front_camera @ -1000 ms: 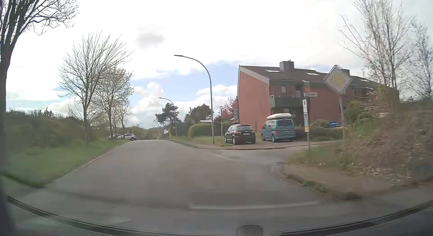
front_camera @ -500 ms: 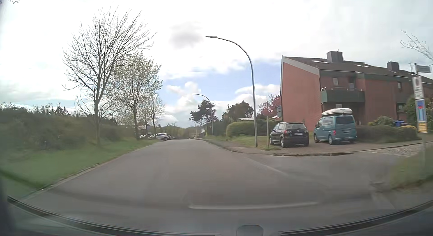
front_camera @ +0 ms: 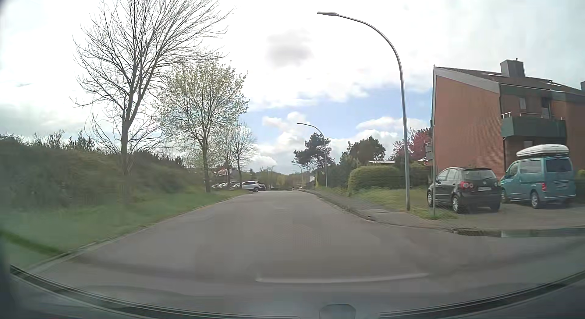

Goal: Follow the waypoints while adhering to traffic rules and regulations

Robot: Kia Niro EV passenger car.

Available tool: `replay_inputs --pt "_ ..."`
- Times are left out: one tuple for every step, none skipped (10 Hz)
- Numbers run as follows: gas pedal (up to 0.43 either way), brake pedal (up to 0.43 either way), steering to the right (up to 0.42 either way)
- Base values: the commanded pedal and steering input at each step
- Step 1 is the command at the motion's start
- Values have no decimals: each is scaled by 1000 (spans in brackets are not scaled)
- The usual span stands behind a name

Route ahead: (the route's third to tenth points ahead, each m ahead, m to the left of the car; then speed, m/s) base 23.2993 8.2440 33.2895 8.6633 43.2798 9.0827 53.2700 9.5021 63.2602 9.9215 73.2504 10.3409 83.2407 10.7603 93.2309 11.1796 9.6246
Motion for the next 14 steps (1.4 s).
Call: replay_inputs --pt "177 0 -56" --pt "177 0 -45" --pt "177 0 -35" --pt "177 0 -24" --pt "177 0 -12" --pt "177 0 -6" --pt "177 6 -6" --pt "177 0 -6" --pt "177 0 -4" --pt "169 0 -4" --pt "169 0 -4" --pt "169 0 -4" --pt "169 0 -4" --pt "157 0 -4"
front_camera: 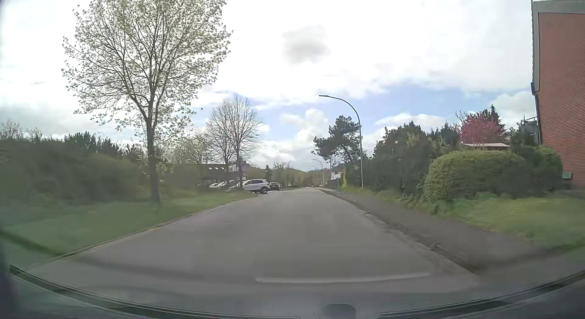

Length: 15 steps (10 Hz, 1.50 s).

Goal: Follow the waypoints while adhering to traffic rules and regulations

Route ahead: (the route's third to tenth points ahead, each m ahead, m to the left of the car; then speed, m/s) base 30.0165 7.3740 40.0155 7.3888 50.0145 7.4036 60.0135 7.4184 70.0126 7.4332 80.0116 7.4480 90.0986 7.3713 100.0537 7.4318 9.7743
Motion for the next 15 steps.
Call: replay_inputs --pt "150 0 -4" --pt "150 0 -4" --pt "130 0 -4" --pt "130 0 -4" --pt "130 0 -4" --pt "130 0 -5" --pt "130 0 -4" --pt "130 0 -5" --pt "130 0 -4" --pt "130 0 -4" --pt "130 0 -5" --pt "138 0 -8" --pt "138 0 -9" --pt "150 0 -10" --pt "150 0 -10"
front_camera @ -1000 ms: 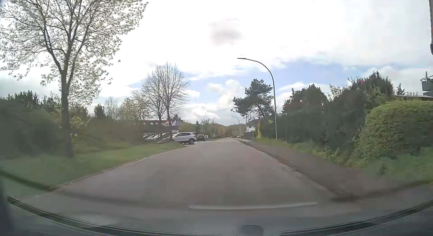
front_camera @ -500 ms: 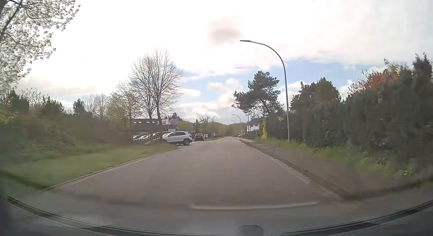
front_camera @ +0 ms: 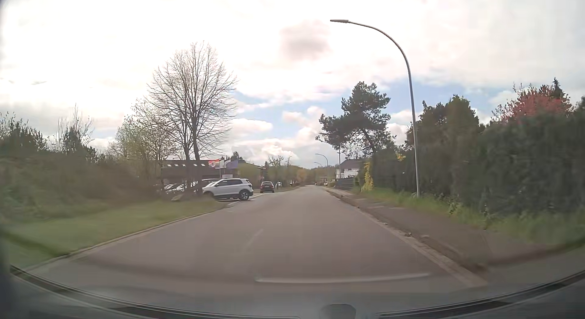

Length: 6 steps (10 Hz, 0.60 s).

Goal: Follow the waypoints while adhering to traffic rules and regulations

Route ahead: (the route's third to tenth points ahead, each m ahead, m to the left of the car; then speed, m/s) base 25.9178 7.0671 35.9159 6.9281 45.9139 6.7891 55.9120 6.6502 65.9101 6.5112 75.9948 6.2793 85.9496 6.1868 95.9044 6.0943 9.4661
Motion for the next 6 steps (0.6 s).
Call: replay_inputs --pt "150 0 -10" --pt "150 0 -8" --pt "150 0 -6" --pt "150 0 -5" --pt "150 0 -4" --pt "150 0 -3"
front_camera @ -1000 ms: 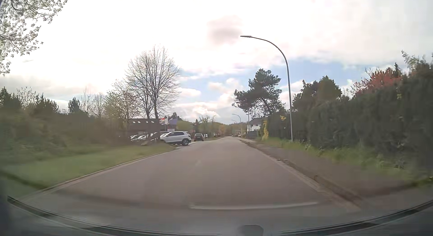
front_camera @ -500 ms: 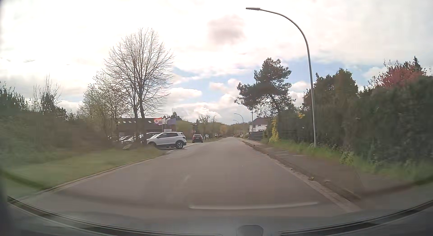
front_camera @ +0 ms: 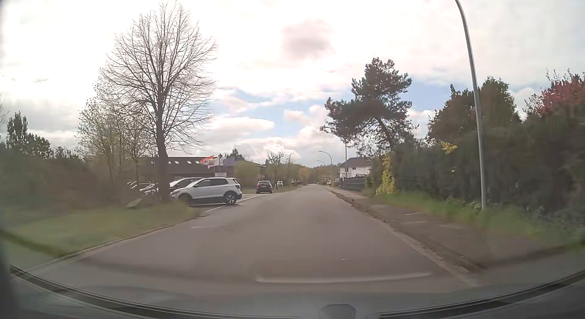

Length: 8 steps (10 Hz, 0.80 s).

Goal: Follow the waypoints while adhering to traffic rules and regulations

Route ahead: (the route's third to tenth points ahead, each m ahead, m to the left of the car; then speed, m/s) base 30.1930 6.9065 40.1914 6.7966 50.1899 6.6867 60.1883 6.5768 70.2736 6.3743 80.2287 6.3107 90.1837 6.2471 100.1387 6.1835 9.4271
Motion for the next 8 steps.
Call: replay_inputs --pt "150 0 -2" --pt "150 0 -1" --pt "150 0 0" --pt "150 0 1" --pt "150 0 1" --pt "150 0 2" --pt "150 0 2" --pt "150 0 2"
